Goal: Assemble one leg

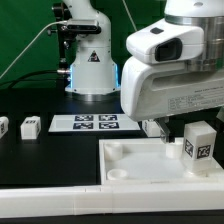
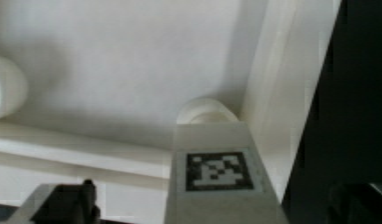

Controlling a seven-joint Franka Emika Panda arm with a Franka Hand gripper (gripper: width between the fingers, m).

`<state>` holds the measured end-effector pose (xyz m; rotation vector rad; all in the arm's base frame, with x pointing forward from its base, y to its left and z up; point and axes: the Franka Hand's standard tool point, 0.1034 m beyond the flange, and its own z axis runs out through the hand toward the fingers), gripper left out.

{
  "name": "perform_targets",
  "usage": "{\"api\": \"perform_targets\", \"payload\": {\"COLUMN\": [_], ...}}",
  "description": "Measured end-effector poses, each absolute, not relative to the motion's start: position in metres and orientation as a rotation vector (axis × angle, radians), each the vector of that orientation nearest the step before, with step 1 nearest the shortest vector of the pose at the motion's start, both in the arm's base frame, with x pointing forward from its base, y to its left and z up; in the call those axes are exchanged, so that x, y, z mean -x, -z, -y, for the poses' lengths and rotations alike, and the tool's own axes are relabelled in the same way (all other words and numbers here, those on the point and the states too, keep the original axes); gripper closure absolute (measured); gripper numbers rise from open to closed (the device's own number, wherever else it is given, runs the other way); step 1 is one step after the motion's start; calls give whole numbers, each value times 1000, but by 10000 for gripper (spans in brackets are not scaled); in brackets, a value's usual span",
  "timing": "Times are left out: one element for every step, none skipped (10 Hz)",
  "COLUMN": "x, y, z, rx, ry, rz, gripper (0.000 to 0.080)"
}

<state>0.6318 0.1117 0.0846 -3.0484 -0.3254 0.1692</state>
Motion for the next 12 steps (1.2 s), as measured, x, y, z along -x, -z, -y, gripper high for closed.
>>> {"api": "perform_targets", "payload": {"x": [-633, -634, -635, -634, -634, -634, -634, -634, -634, -634, -634, -633], "y": [-84, -84, -84, -83, -83, -83, -83, -83, -82, -82, -82, -82], "z": [-112, -112, -112, -112, -112, -112, -112, -111, -112, -112, -112, -113], "rx": [3048, 3048, 3048, 3048, 3048, 3047, 3045, 3044, 3047, 3052, 3051, 3059], "ry": [-168, -165, -164, -164, -166, -165, -165, -163, -164, -165, -165, -169], "rz": [325, 324, 325, 325, 326, 330, 343, 354, 325, 291, 299, 208], "gripper": [151, 151, 151, 151, 283, 283, 422, 507, 506, 506, 506, 506]}}
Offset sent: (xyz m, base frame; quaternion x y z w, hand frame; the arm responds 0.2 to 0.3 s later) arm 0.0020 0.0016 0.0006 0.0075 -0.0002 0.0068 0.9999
